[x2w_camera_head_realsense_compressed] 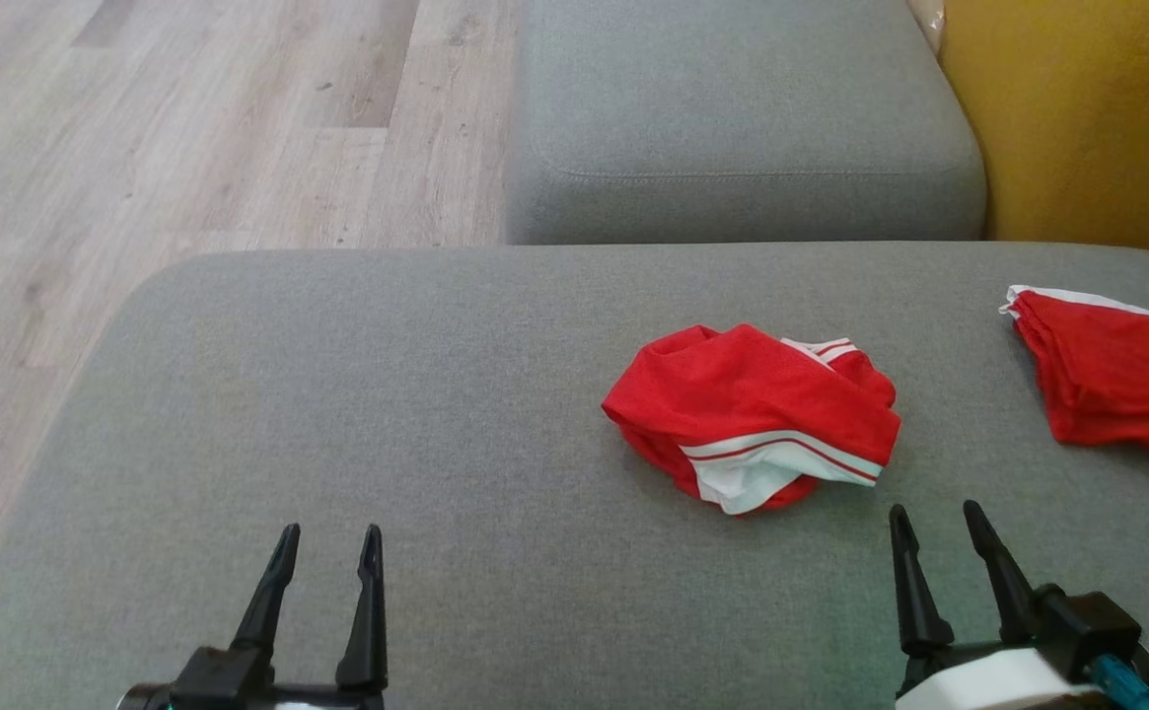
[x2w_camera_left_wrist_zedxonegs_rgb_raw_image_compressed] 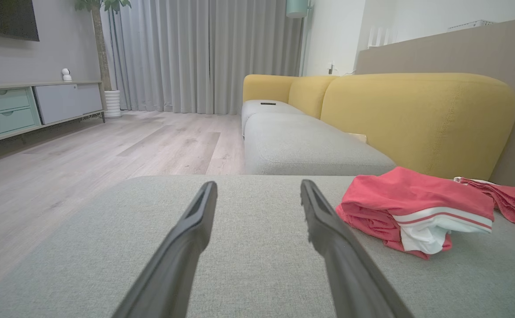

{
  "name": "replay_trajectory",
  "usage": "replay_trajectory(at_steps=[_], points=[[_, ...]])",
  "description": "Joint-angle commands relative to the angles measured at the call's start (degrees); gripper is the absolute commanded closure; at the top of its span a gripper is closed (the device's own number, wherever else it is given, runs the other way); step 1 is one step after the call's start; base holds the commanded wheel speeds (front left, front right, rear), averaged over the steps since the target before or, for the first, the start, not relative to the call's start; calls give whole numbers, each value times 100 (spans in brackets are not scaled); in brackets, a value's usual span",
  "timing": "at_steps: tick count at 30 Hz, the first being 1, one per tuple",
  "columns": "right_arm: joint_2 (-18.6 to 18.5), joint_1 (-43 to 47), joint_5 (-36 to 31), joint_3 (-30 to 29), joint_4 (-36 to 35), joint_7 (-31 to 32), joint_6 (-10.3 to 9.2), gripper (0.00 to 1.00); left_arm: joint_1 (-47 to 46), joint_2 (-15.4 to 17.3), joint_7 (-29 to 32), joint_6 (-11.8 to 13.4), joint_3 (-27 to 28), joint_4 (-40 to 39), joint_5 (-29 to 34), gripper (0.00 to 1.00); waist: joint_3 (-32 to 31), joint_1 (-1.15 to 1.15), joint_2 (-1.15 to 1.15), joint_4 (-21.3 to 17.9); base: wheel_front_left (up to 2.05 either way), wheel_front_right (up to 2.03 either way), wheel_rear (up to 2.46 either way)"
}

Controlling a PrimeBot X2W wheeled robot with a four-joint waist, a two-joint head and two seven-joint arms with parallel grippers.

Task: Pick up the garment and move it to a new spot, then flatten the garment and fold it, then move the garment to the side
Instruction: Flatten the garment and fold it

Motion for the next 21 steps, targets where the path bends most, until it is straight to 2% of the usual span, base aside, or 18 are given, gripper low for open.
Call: replay_trajectory(at_steps=[1, 21], points=[[-30, -199, -44, 114, -179, -32, 25, 0, -235, -59, -30, -11, 219, -166, 59, 0, -3, 0, 0, 3, 0, 0, 0], [-27, -206, -69, 72, -190, -32, 25, 0, -262, -68, -30, 49, 136, -175, 11, 0, -25, 0, 0, 27, 0, 0, 0]])
